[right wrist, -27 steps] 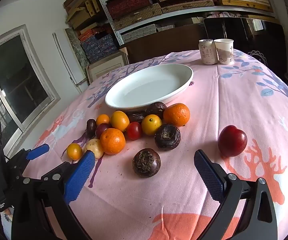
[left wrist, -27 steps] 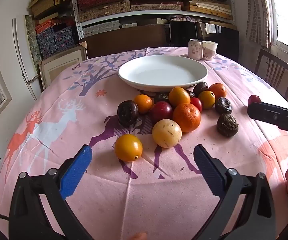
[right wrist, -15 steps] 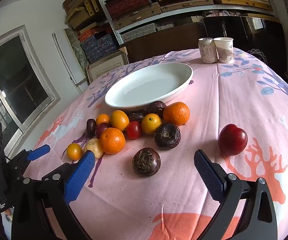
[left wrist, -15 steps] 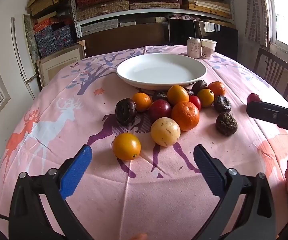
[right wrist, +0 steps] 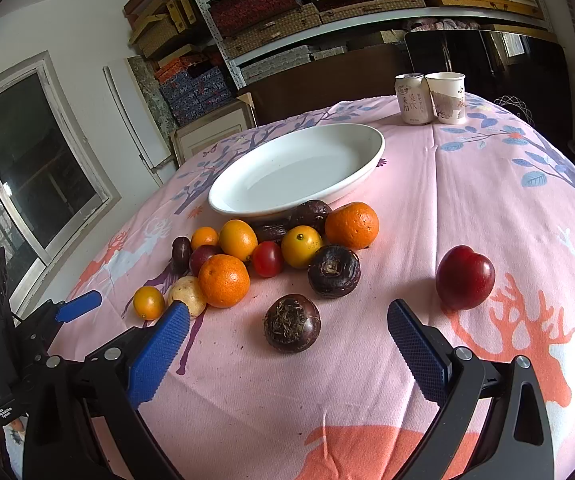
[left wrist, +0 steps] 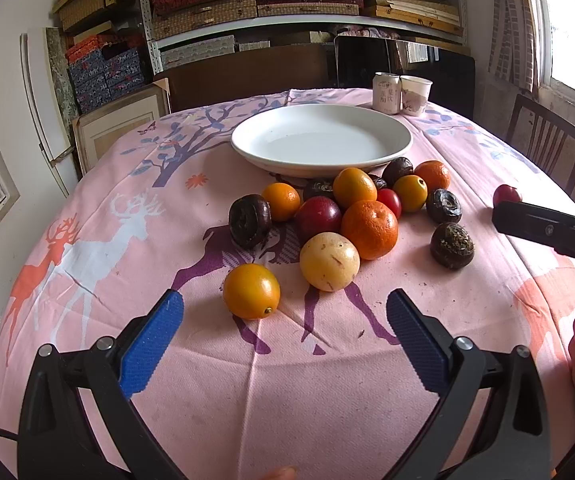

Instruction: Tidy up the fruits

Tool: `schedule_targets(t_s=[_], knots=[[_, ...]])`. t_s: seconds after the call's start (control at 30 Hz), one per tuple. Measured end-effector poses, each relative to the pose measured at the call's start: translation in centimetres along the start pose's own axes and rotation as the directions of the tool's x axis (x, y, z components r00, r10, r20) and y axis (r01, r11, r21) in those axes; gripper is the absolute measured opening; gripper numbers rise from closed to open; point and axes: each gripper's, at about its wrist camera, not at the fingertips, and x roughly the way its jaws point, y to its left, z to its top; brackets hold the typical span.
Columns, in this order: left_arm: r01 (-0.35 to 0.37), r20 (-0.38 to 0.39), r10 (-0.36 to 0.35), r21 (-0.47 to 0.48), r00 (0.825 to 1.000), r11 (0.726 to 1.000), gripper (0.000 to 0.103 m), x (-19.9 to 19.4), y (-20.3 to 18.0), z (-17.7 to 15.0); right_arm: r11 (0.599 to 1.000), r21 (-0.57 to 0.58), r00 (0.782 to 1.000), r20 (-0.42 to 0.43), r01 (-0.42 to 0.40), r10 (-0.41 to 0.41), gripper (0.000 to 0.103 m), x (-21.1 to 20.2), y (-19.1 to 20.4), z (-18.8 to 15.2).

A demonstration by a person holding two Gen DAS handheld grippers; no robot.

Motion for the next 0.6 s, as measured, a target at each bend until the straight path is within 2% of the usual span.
schedule_targets(t_s=[0.6], knots=[[0.001,-0.005,-0.001,-0.001,1.000,1.000,0.099,0.04,0.07,0.06,1.000,0.004,1.000,-0.003,-0.002,0.002,0.100,0.02,-0.06,0.01]])
